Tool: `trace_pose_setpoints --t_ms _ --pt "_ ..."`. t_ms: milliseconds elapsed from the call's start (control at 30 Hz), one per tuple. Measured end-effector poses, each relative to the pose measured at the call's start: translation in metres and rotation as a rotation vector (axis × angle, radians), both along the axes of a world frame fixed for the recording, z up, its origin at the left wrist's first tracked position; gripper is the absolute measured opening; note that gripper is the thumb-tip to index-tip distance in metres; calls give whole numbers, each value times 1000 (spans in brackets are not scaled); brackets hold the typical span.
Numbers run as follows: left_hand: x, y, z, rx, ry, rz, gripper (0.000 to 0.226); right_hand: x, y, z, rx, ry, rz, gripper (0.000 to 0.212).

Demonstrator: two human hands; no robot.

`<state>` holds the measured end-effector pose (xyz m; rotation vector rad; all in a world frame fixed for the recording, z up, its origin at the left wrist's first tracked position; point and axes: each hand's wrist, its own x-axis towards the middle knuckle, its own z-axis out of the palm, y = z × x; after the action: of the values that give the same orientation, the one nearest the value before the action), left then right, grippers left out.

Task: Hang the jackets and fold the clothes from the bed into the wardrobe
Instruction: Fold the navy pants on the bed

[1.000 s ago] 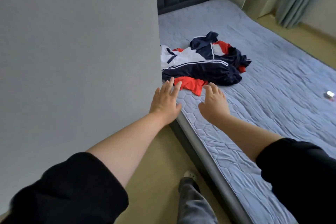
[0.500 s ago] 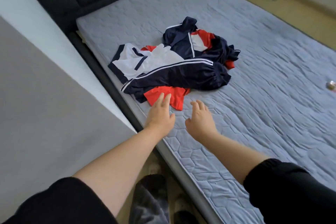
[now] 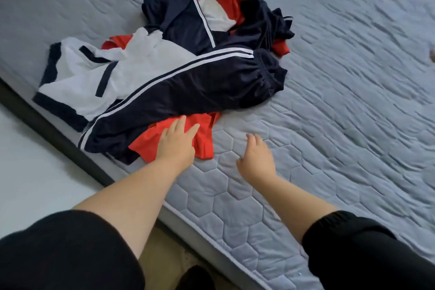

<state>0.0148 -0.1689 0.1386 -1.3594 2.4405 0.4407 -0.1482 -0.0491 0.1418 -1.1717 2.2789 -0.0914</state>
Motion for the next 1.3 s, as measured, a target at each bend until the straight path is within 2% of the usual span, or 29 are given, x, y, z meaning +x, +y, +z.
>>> trace_pose_setpoints --t_ms 100,233,433,500,567,633,700,767,833,933,1000,1067,1133,1200,1233,1300 --pt "-27 -23 -31 -128 -60 -91 70 -33 -7 -40 122 12 -65 75" --pt "-66 -59 -62 -187 44 158 80 -64 -11 -97 312 -57 -84 98" --pt "-98 -92 -101 -170 29 23 90 -80 -3 -164 438 -162 -40 122" --pt "-99 -102 -105 -256 14 -45 79 -84 -4 -170 446 -156 -13 126" --pt "-99 -111 -106 -309 81 -71 48 -88 -4 -169 461 -180 12 127" --pt "-100 -116 -104 -276 181 35 22 -89 -5 -166 470 -192 17 127" --pt "-102 -117 -100 -222 232 123 18 -86 -6 -165 477 -180 7 127" --pt "-101 -110 -97 -179 268 114 20 -84 -6 -166 474 -179 -4 127" --pt "-98 -94 -97 -113 254 9 17 -86 -4 -168 458 -203 -11 129" --pt "-91 -58 -103 -13 121 -183 18 -97 2 -166 395 -252 0 129" --pt "-87 -35 -107 48 53 -215 20 -103 4 -162 359 -312 -4 124" --pt "-87 -9 -106 132 28 -208 21 -107 1 -152 298 -402 -92 103" --pt "-88 20 -100 247 23 -195 21 -115 1 -139 143 -686 -480 61" --pt "-90 53 -92 370 38 -199 21 -123 13 -123 -82 -1106 -981 30" --pt "-91 68 -87 427 43 -219 21 -124 24 -116 -180 -1243 -1124 24" --pt "-93 95 -77 527 51 -279 19 -116 44 -103 -226 -1347 -1143 30"
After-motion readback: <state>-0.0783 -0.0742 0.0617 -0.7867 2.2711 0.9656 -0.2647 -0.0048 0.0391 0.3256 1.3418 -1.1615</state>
